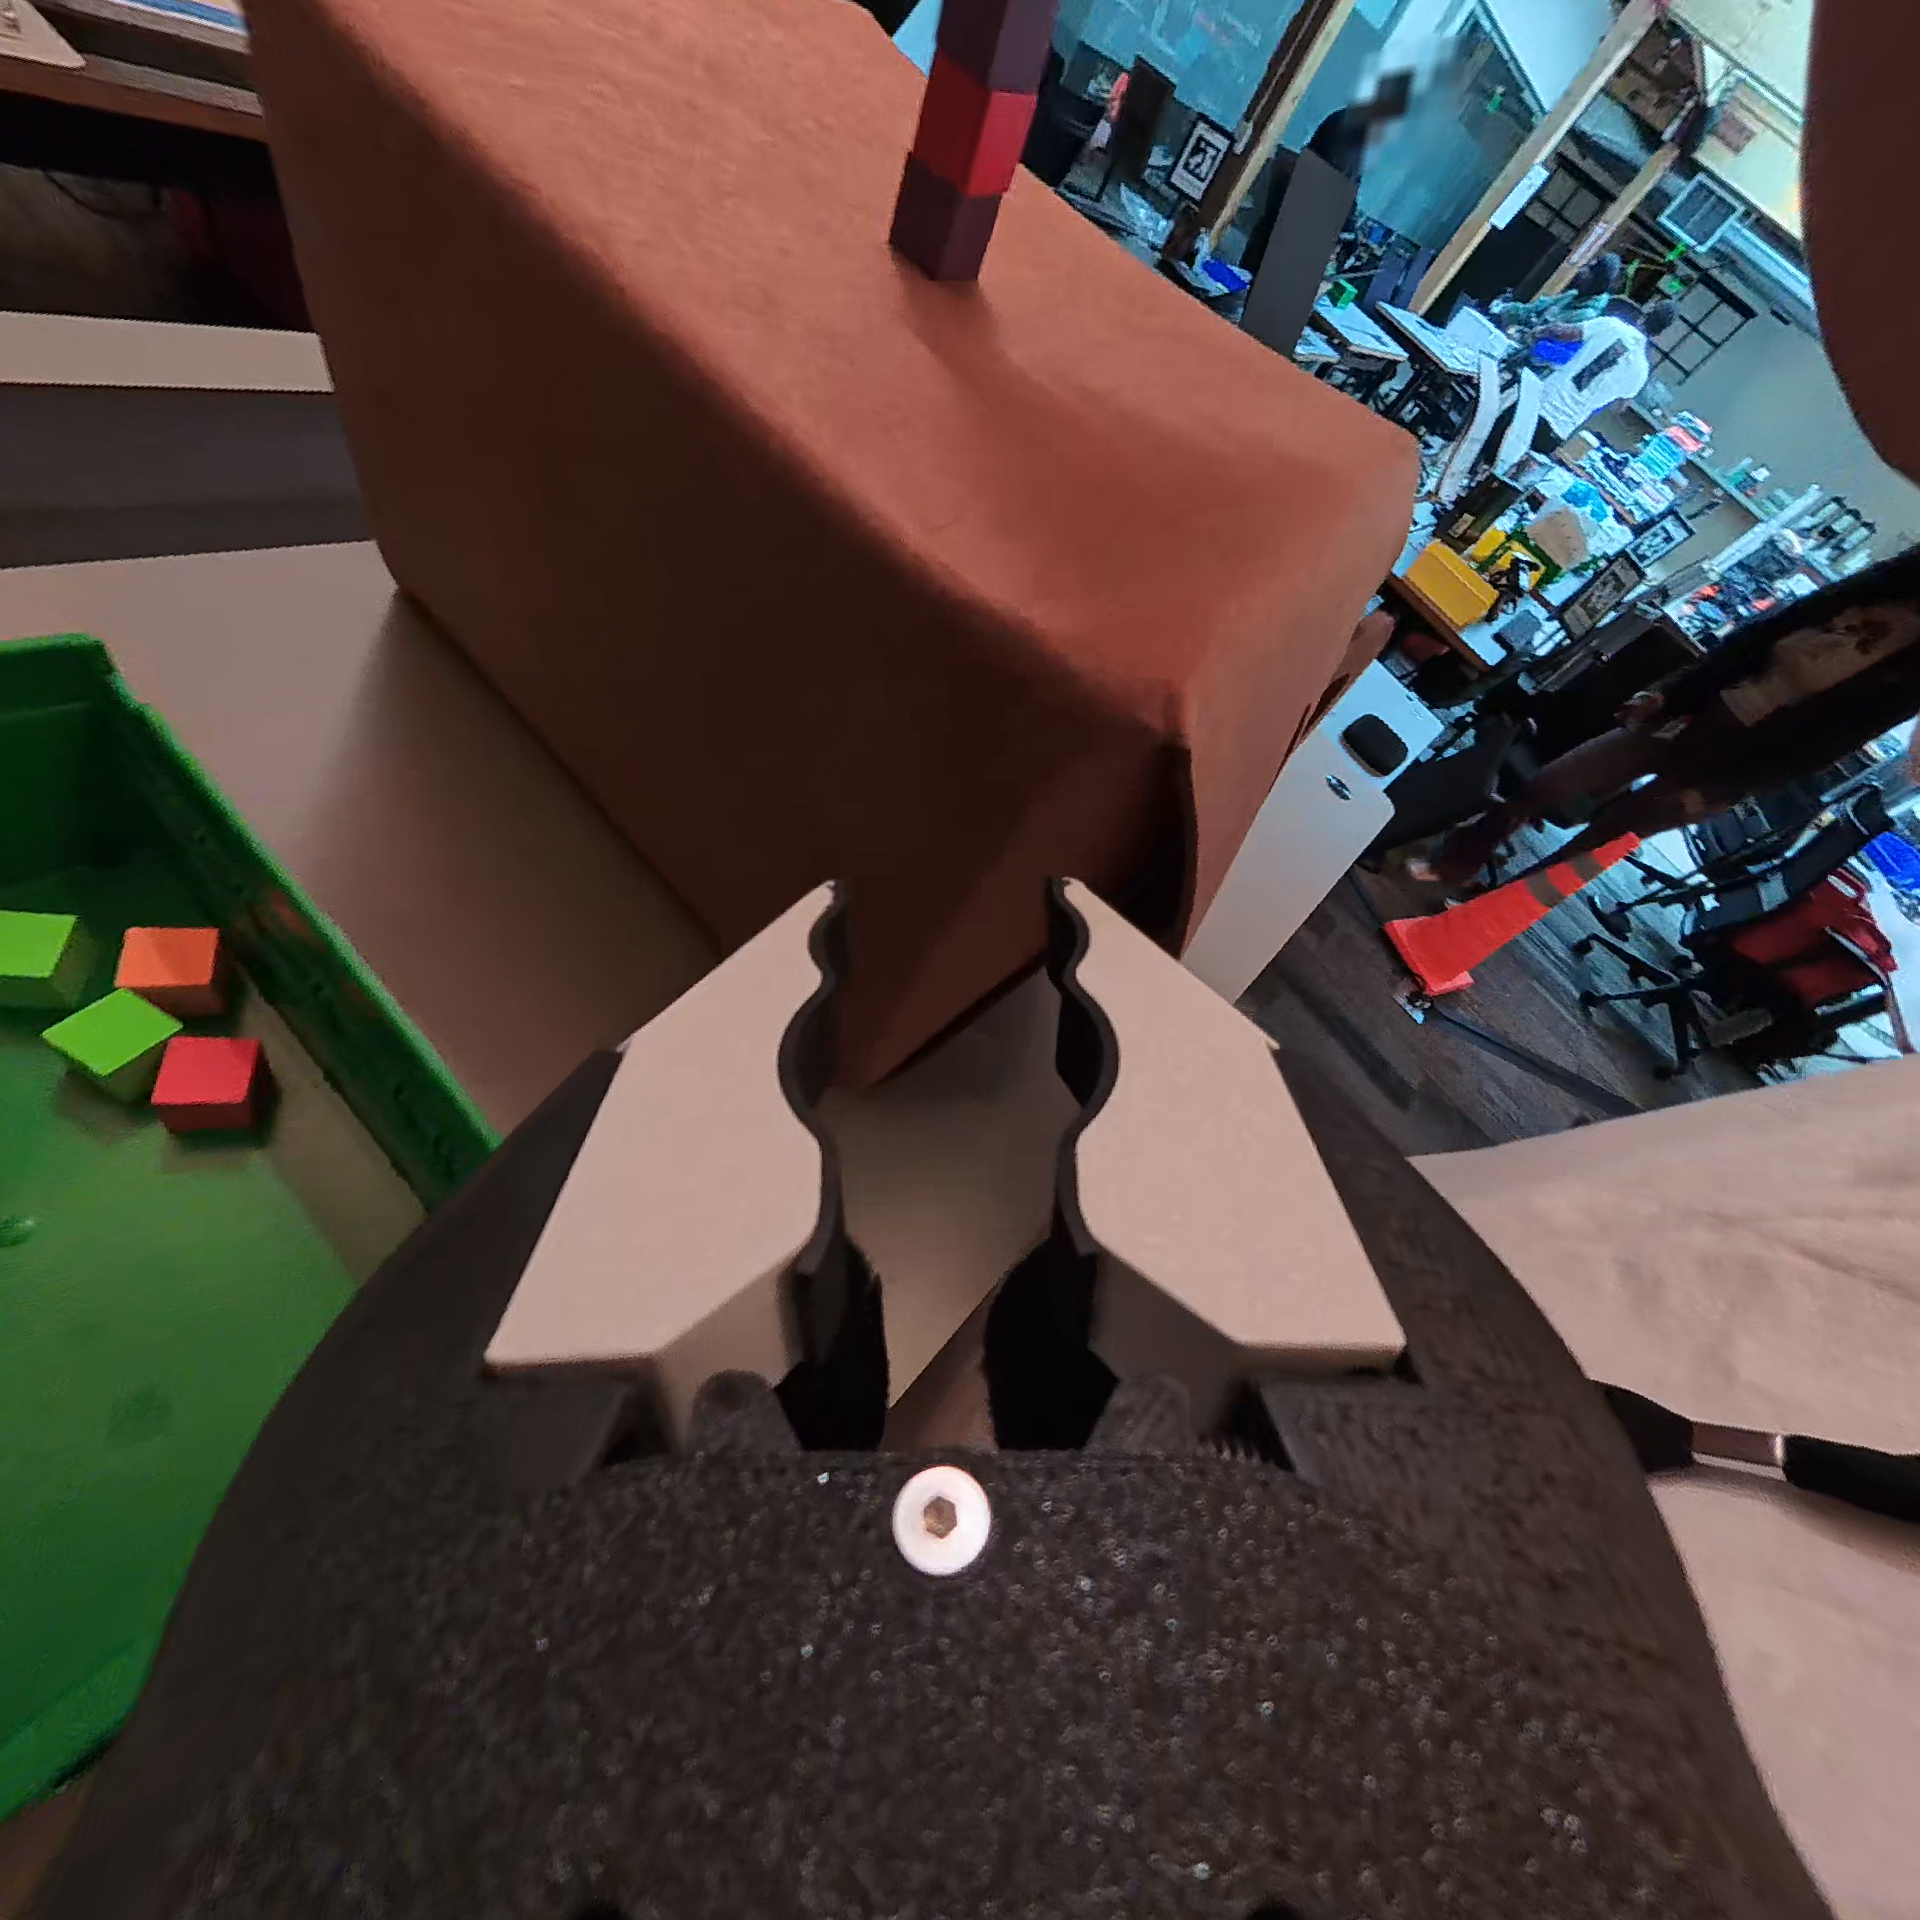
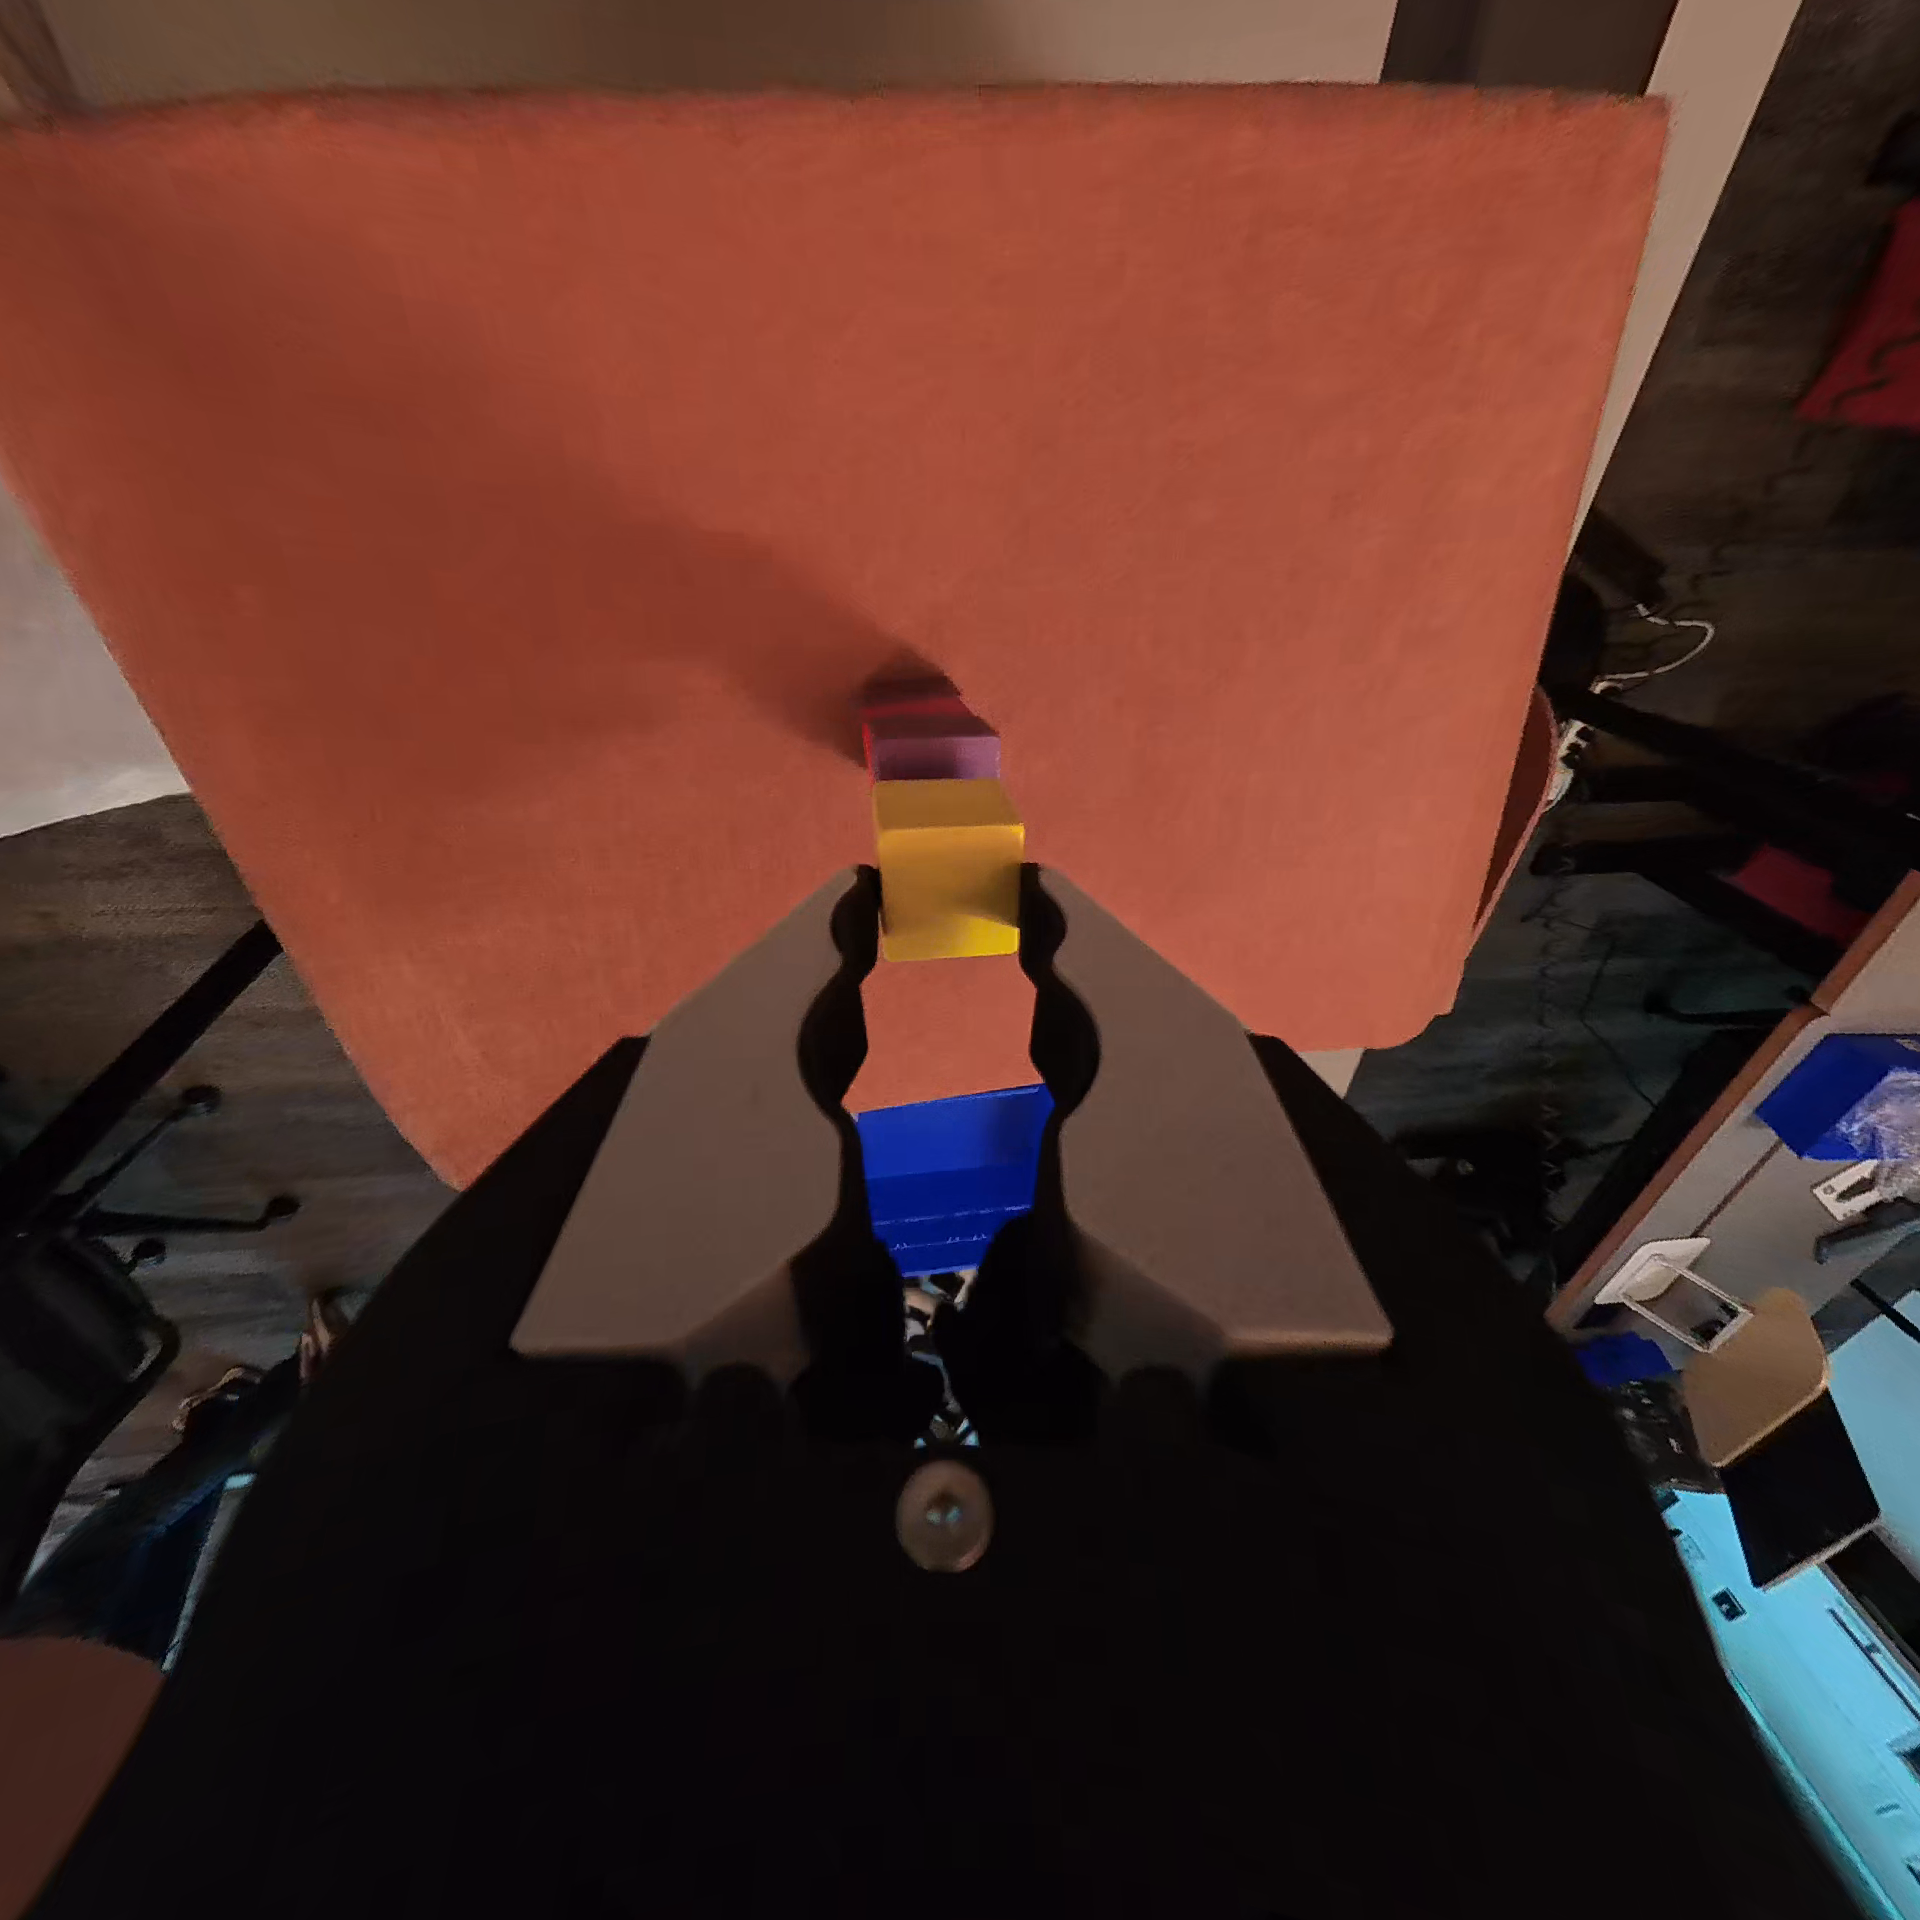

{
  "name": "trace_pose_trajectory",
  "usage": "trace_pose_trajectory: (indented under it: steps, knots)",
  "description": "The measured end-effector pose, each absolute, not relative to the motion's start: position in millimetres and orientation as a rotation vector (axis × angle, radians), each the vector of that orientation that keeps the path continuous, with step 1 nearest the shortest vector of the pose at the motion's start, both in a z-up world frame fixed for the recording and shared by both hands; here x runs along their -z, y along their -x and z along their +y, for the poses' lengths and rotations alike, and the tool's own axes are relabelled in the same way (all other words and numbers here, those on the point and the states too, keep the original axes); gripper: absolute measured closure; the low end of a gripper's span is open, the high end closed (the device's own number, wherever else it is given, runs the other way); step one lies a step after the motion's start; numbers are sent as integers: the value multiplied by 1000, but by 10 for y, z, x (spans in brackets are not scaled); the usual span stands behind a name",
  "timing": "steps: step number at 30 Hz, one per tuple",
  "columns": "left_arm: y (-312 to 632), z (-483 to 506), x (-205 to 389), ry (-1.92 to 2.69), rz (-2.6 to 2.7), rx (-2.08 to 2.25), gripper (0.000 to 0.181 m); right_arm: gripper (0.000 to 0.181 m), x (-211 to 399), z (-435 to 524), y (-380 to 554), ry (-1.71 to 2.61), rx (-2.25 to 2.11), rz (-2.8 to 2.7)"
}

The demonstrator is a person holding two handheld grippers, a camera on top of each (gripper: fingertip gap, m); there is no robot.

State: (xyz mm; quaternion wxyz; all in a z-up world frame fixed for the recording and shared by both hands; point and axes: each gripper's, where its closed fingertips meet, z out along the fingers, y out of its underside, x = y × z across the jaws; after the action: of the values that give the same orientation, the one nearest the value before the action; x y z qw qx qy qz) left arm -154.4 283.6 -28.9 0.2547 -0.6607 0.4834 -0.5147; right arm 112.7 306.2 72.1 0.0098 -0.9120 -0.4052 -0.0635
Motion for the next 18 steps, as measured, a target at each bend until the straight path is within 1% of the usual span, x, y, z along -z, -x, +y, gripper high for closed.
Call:
trace_pose_trajectory:
  steps: [3, 10, 18]
  knots:
    - [1632, 2912, 300, 1810, 1284, 1383, 143, 155, -694, 3056, -1095, 2879, 150, -1256]
    - [1740, 3023, 340, 1840, 1236, 1365, 143, 155, -659, 3088, -1120, 2836, 265, -1345]
    - [1742, 3005, 346, 1835, 1248, 1359, 143, 155, -603, 3088, -1139, 2879, 237, -1318]
